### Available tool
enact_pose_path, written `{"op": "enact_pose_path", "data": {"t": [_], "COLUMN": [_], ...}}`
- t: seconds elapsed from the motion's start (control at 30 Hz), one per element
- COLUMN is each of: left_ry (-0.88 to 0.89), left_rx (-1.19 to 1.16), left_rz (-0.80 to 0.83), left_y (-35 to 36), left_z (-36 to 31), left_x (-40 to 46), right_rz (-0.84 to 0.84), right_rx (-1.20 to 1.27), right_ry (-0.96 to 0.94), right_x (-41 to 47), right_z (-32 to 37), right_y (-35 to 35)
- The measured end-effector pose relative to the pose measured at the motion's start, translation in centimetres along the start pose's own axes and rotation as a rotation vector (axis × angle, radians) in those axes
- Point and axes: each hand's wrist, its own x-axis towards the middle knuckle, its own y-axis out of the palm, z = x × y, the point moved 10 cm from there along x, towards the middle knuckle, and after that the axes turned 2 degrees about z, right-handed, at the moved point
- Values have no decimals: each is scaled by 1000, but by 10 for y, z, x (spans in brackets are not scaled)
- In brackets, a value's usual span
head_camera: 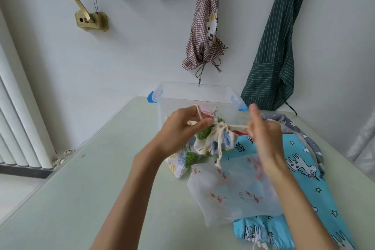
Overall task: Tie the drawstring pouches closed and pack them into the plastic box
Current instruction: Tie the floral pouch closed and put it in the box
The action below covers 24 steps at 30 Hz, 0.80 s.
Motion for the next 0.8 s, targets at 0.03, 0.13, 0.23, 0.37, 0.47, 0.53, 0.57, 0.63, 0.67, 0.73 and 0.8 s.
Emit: {"op": "enact_pose_path", "data": {"t": [0.03, 0.13, 0.23, 0.37, 0.47, 0.53, 0.57, 0.63, 0.67, 0.73, 0.8], "left_ry": [-4, -18, -50, -186, -291, -411, -469, -553, -559, -530, -501], "left_rx": [1, 10, 109, 282, 471, 561, 621, 727, 762, 774, 791], "left_rz": [2, 13, 17, -33, -115, -108, -69, 26, 62, 155, 324], "left_y": [1, 2, 3, -12, -28, -41, -49, -64, -71, -73, -60], "left_z": [0, 1, 8, 27, 31, 37, 39, 51, 51, 52, 53], "left_x": [1, 0, -2, -3, -13, -22, -25, -25, -23, -15, -10], "right_rz": [117, 215, 209, 548, 766, 867, 875, 862, 841, 770, 700], "right_rx": [291, 233, -335, -155, -335, -451, -493, -560, -566, -505, -428], "right_ry": [128, 119, 13, 173, 52, 26, 28, 1, -9, 31, 50], "right_x": [1, 3, 3, -16, -30, -35, -34, -32, -31, -23, -12], "right_z": [-6, -4, -9, -26, -23, -34, -39, -52, -51, -48, -29], "right_y": [10, 6, 1, 37, 68, 86, 91, 100, 102, 102, 96]}}
